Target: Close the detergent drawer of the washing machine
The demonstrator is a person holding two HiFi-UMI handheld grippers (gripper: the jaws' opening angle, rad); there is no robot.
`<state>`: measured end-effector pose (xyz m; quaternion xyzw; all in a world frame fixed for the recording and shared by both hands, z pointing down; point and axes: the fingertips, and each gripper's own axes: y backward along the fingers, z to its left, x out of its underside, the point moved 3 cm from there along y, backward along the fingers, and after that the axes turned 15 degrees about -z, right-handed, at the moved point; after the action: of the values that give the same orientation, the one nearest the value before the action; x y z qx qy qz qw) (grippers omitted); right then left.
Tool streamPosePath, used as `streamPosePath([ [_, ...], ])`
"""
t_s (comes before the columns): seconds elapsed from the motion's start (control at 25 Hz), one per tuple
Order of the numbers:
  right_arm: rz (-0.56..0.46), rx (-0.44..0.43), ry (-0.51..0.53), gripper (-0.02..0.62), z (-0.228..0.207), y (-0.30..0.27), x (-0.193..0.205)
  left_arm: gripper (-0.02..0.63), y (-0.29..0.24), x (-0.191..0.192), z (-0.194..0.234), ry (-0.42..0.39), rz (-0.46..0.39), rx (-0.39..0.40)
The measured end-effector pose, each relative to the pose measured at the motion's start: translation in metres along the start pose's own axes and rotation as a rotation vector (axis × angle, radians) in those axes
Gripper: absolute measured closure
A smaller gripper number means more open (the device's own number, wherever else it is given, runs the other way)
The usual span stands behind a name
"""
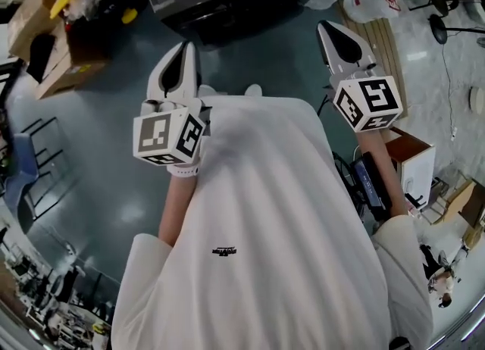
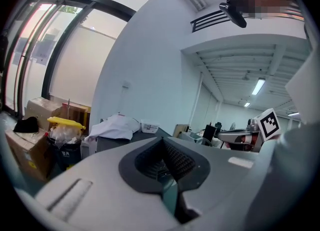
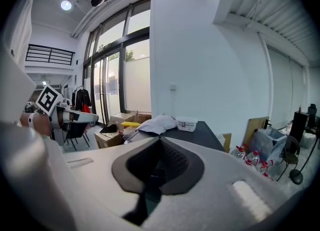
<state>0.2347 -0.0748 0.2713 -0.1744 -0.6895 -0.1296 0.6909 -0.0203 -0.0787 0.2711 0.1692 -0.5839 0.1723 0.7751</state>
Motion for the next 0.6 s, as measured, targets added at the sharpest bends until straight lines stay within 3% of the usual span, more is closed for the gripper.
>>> streamPosePath([
  [0.6,0.043,-0.055,-0.034,0.594,0.004,-0.003,0.022,0.588,-0.011,0.002,-0.007,0.007,0.001,0.018],
])
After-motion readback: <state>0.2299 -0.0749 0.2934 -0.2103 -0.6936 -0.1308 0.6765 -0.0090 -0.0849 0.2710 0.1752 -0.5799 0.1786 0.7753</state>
